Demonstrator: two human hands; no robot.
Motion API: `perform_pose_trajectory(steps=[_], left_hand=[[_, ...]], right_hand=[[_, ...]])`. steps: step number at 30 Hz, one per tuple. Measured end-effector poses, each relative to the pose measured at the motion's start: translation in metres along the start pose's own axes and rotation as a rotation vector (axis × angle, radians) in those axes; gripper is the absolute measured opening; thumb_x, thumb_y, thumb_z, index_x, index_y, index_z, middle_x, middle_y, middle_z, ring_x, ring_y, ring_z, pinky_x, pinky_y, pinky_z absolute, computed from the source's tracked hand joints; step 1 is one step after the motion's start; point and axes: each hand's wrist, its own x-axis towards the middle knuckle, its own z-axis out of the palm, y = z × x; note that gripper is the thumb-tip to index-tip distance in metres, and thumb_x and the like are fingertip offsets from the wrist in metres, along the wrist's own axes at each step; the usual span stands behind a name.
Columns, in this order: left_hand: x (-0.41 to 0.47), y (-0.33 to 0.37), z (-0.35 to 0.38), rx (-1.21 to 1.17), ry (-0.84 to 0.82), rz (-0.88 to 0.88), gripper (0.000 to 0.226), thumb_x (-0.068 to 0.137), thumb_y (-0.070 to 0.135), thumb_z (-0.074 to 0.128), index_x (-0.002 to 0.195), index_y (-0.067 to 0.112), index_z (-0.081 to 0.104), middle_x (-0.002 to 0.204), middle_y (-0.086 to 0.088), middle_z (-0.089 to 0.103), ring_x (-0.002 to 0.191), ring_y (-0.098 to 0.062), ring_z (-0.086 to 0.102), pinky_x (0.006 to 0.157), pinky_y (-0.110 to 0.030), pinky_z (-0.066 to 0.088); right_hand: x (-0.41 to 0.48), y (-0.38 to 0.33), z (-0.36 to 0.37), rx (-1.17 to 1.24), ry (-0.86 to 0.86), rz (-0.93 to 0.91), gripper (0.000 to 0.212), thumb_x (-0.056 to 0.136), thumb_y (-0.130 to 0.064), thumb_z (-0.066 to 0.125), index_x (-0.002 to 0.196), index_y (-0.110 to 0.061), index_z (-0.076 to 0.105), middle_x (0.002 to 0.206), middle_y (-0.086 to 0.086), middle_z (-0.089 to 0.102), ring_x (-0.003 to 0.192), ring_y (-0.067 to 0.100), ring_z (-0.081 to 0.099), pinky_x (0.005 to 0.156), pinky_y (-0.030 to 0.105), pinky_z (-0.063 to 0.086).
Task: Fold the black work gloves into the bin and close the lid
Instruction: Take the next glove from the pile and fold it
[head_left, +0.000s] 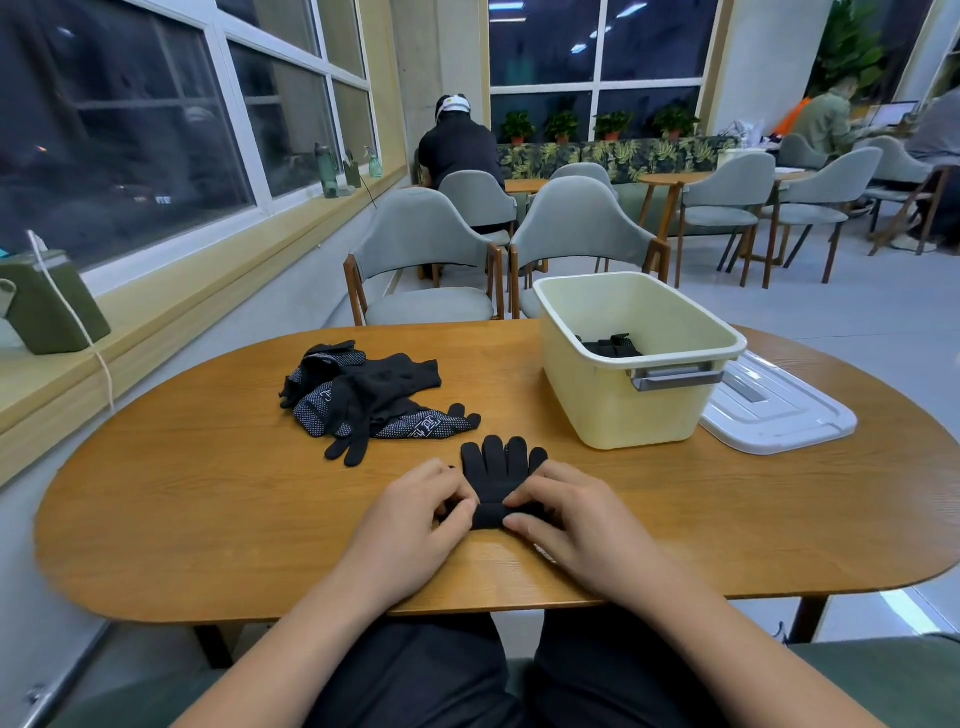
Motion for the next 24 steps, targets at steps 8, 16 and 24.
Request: perform_pose_trajectory(steps=[8,16,24], left_hand=[[0.007,0.000,0.003,0.004,0.027,-0.054,0.008,0.103,0.040,0.063,0.095,0.040,0.065,0.099,0.018,0.059,0.088,-0.008,0.061,0.079,-0.035,0.055],[-0.001,0.007,0.000,0.092,0.049,0.120,0.016,0.094,0.021,0.071,0.106,0.032,0.070,0.105,0.024,0.058,0.105,-0.004,0.053,0.085,-0.029,0.051],[0.003,0.001,0.003,0.130,0.052,0.087,0.025,0.091,0.030,0.074,0.114,0.038,0.070,0.110,0.027,0.061,0.108,-0.002,0.054,0.089,-0.030,0.054]], right_hand=[[0.011,-0.002,-0.004,0.043,-0.028,0.051,0.008,0.103,-0.044,0.069,0.108,-0.037,0.069,0.099,-0.017,0.065,0.095,0.003,0.061,0.083,0.033,0.054],[0.017,-0.001,0.004,-0.118,0.026,0.101,0.018,0.104,-0.049,0.063,0.101,-0.032,0.071,0.103,-0.014,0.047,0.092,0.008,0.053,0.077,0.031,0.052],[0.014,-0.009,0.012,-0.391,0.126,-0.128,0.005,0.105,-0.028,0.063,0.108,-0.027,0.067,0.103,-0.008,0.059,0.093,0.019,0.051,0.078,0.034,0.038]])
